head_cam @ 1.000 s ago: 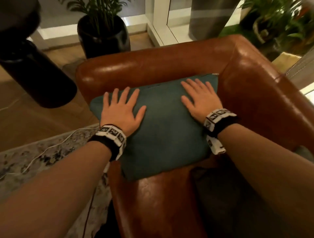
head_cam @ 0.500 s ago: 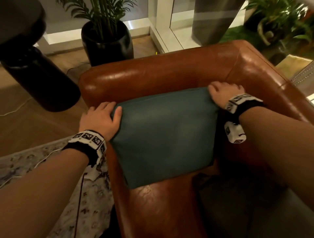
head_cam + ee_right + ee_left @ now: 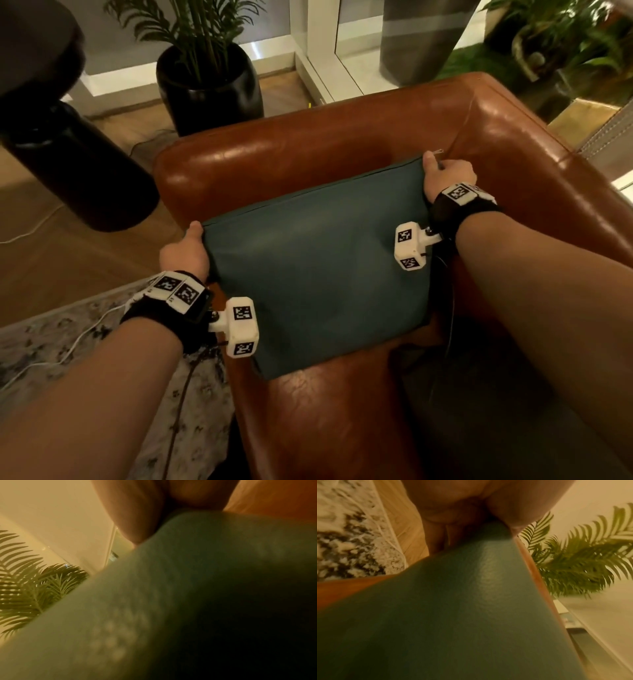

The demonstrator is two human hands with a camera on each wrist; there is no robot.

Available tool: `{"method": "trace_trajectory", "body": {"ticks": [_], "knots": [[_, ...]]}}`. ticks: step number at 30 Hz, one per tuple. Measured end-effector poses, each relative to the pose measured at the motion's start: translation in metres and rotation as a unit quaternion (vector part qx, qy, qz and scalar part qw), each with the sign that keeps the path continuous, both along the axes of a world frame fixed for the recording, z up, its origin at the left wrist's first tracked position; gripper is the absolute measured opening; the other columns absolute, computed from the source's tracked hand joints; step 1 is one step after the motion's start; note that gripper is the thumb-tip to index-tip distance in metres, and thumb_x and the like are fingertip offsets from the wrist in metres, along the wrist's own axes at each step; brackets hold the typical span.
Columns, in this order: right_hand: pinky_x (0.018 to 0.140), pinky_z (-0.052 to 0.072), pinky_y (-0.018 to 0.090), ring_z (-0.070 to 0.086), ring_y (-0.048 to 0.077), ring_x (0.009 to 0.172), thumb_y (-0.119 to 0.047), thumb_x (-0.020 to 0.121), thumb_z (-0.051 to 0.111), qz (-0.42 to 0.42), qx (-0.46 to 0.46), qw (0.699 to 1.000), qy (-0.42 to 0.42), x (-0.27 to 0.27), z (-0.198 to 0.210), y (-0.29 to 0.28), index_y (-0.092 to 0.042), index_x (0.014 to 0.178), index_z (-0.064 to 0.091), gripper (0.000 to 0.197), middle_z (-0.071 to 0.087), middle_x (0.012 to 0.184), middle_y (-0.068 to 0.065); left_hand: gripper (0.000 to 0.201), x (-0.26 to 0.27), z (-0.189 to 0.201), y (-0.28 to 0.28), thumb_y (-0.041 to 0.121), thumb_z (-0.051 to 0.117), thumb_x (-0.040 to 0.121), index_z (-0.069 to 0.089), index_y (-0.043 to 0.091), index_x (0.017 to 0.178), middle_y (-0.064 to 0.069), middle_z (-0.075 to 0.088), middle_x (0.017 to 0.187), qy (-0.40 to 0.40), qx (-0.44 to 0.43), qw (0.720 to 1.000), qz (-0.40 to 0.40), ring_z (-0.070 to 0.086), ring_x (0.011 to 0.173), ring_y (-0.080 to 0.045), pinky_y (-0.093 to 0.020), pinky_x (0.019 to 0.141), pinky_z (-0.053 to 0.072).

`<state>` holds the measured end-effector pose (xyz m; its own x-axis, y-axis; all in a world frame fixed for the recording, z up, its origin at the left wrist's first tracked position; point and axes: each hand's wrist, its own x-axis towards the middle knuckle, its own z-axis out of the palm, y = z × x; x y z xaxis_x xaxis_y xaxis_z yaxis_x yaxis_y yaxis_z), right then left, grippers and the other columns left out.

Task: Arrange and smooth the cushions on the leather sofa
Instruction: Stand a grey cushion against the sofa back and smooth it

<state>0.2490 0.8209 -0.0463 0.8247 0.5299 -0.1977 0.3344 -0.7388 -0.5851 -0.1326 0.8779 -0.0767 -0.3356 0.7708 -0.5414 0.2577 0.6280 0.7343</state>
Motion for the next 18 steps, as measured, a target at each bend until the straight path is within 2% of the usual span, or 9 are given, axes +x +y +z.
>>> {"method": "trace_trajectory", "body": {"ticks": [2,4,5,7,9,10,13,16,18], "knots": [[0.078,0.036,0.030,0.059,0.031,0.099,-0.053,0.101,0.033,-0.008,0.008,0.999,0.033,-0.003,0.005,-0.004,-0.010,0.100,0.066,0.054,0.063,0.094,0.009,0.054,0.000,0.011,-0.002,0.046,0.040,0.099,0.054,0.002,0.128,-0.015,0.054,0.118,0.028,0.007,0.999,-0.029,0.052,0.103,-0.033,-0.036,0.083,0.038],[0.093,0.037,0.033,0.054,0.031,0.119,-0.051,0.103,0.025,-0.031,0.050,0.997,0.058,-0.012,0.016,-0.017,-0.012,0.128,0.058,0.057,0.059,0.128,0.012,0.055,-0.005,0.025,-0.006,0.044,0.033,0.099,0.043,0.009,0.141,-0.016,0.047,0.137,0.099,0.052,0.991,-0.077,0.047,0.124,-0.036,-0.038,0.097,0.036],[0.098,0.036,0.032,0.050,0.030,0.125,-0.047,0.103,0.026,-0.032,0.078,0.995,0.047,-0.019,0.022,-0.029,-0.014,0.135,0.053,0.053,0.055,0.137,0.010,0.060,-0.005,0.033,-0.011,0.047,0.037,0.096,0.039,0.013,0.145,-0.015,0.043,0.145,0.125,0.106,0.982,-0.094,0.042,0.131,-0.035,-0.040,0.105,0.033],[0.095,0.035,0.023,0.051,0.022,0.124,-0.038,0.103,0.036,-0.001,0.147,0.989,0.010,-0.041,0.027,-0.066,-0.018,0.137,0.052,0.042,0.056,0.137,0.005,0.061,0.008,0.053,-0.034,0.046,0.046,0.092,0.036,0.018,0.146,-0.009,0.038,0.150,0.149,0.250,0.944,-0.158,0.037,0.137,-0.029,-0.042,0.114,0.029],[0.089,0.036,0.013,0.055,0.009,0.111,-0.028,0.101,0.047,0.044,0.218,0.975,-0.006,-0.072,0.027,-0.119,-0.018,0.131,0.058,0.033,0.062,0.126,-0.001,0.056,0.040,0.066,-0.068,0.038,0.047,0.095,0.037,0.018,0.146,-0.007,0.035,0.153,0.132,0.353,0.883,-0.278,0.031,0.142,-0.024,-0.042,0.118,0.024],[0.090,0.039,0.012,0.056,0.004,0.108,-0.025,0.099,0.050,0.056,0.233,0.971,-0.013,-0.088,0.026,-0.150,-0.018,0.129,0.060,0.032,0.064,0.123,-0.004,0.055,0.059,0.069,-0.088,0.038,0.045,0.095,0.037,0.018,0.146,-0.006,0.032,0.156,0.105,0.375,0.856,-0.340,0.028,0.145,-0.023,-0.041,0.120,0.021],[0.100,0.041,0.024,0.052,0.006,0.119,-0.030,0.098,0.049,0.023,0.156,0.984,-0.086,-0.114,0.030,-0.253,-0.023,0.130,0.057,0.034,0.060,0.127,-0.007,0.059,0.121,0.068,-0.148,0.044,0.037,0.095,0.033,0.020,0.149,-0.002,0.027,0.159,0.036,0.380,0.765,-0.519,0.019,0.149,-0.019,-0.037,0.121,0.017],[0.106,0.034,0.029,0.042,0.016,0.128,-0.027,0.099,0.044,-0.063,0.061,0.971,-0.221,-0.106,0.034,-0.354,-0.016,0.134,0.054,0.038,0.055,0.132,0.002,0.060,0.179,0.066,-0.215,0.044,0.033,0.098,0.025,0.020,0.153,-0.002,0.021,0.162,0.023,0.398,0.638,-0.659,0.013,0.151,-0.021,-0.043,0.122,0.016],[0.115,0.026,0.034,0.035,0.022,0.138,-0.031,0.099,0.039,-0.130,0.008,0.965,-0.228,-0.093,0.024,-0.401,-0.012,0.141,0.046,0.047,0.048,0.144,0.007,0.058,0.220,0.068,-0.269,0.040,0.034,0.099,0.026,0.019,0.152,-0.004,0.023,0.161,-0.014,0.435,0.535,-0.724,0.013,0.151,-0.025,-0.045,0.122,0.014]]}}
